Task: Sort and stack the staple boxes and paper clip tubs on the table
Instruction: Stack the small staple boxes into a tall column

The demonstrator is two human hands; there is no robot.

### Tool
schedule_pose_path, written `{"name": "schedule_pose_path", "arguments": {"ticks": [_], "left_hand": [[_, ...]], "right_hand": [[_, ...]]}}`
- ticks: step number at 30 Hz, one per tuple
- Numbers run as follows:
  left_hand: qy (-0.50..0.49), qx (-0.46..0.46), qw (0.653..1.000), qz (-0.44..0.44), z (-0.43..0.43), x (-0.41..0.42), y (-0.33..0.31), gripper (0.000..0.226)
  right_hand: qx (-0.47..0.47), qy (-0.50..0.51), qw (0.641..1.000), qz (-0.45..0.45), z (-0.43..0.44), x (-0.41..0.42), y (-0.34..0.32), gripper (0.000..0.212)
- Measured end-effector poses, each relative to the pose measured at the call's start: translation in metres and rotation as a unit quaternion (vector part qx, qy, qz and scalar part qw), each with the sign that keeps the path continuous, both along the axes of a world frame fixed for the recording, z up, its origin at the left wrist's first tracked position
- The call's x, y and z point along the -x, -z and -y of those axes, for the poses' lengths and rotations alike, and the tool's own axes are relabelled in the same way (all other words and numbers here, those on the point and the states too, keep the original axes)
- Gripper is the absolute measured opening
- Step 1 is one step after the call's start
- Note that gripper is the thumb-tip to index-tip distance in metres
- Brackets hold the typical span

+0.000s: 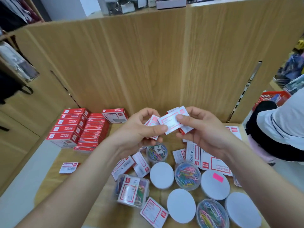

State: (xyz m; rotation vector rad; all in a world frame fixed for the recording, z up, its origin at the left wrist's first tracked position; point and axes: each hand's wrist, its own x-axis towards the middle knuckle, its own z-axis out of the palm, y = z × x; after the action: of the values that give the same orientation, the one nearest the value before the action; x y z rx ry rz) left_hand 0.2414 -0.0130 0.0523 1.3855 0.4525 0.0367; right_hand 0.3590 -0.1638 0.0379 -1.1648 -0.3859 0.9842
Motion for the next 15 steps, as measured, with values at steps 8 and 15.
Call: {"name": "schedule_pose_path", "arguments": {"ticks": [8, 15], "left_hand": [[-0.022, -0.005, 0.996, 0.092, -0.021, 0.038, -0.002, 0.045], [-0.108, 0.03, 0.993, 0.046, -0.039, 0.077, 0.007, 0.025]], "right_hand": [[-0.018, -0.044, 0.995, -0.091, -0.023, 0.018, -0.005, 0.037], [-0.002, -0.104, 0.992, -0.073, -0.045, 0.038, -0.004, 0.036]]}}
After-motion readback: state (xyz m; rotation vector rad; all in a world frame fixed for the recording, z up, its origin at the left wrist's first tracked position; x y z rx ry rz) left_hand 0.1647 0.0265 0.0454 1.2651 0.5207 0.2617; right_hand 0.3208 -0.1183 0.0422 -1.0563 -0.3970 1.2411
